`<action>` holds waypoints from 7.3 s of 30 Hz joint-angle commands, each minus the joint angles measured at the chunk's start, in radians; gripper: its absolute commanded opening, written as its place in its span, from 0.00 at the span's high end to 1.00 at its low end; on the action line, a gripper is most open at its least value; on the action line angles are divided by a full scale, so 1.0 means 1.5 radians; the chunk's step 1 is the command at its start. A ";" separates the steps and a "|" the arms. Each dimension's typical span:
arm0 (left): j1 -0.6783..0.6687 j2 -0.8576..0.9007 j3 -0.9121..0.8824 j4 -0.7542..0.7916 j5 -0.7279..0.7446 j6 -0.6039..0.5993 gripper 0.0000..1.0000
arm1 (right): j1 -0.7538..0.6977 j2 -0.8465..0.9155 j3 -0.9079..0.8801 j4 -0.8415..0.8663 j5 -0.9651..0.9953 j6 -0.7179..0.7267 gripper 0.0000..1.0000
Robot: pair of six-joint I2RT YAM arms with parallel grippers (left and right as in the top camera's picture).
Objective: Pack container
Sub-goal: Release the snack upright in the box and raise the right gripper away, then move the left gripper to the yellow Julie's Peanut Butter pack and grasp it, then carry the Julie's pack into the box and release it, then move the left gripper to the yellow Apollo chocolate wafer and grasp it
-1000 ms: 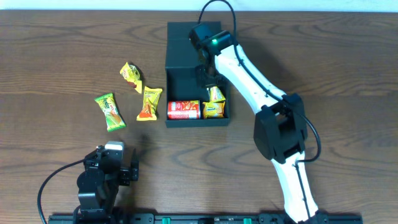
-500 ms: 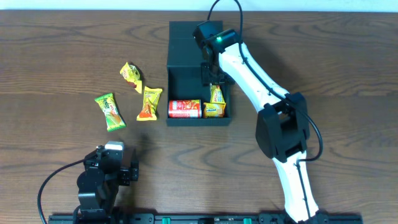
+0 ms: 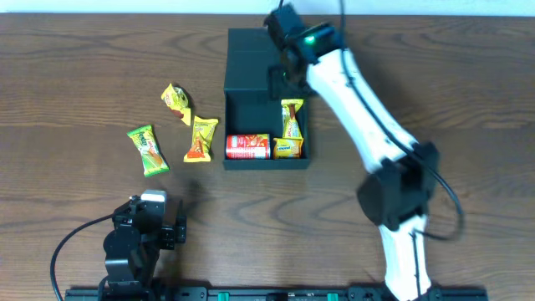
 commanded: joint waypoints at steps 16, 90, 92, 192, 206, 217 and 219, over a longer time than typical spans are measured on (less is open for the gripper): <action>0.004 -0.004 -0.005 0.050 0.212 -0.167 0.05 | -0.051 -0.220 0.035 -0.021 0.034 -0.232 0.14; -0.054 1.214 0.657 0.033 0.104 -0.076 0.67 | -0.206 -0.220 0.034 0.004 0.028 -0.233 0.01; -0.054 1.214 0.657 0.034 0.104 -0.076 0.67 | -0.206 -0.220 0.034 0.004 0.028 -0.233 0.01; -0.379 1.398 0.939 -0.003 0.033 -0.508 0.58 | -0.298 -0.220 0.034 -0.011 -0.014 -0.224 0.01; -0.374 1.304 1.190 -0.237 -0.172 -0.435 0.69 | -0.298 -0.220 0.034 -0.014 -0.019 -0.224 0.01; -0.137 1.247 1.125 -0.358 -0.232 -0.552 0.57 | -0.298 -0.220 0.034 -0.016 -0.019 -0.224 0.01; -0.097 1.255 1.074 -0.313 -0.205 -0.547 0.56 | -0.298 -0.220 0.034 -0.016 -0.019 -0.224 0.01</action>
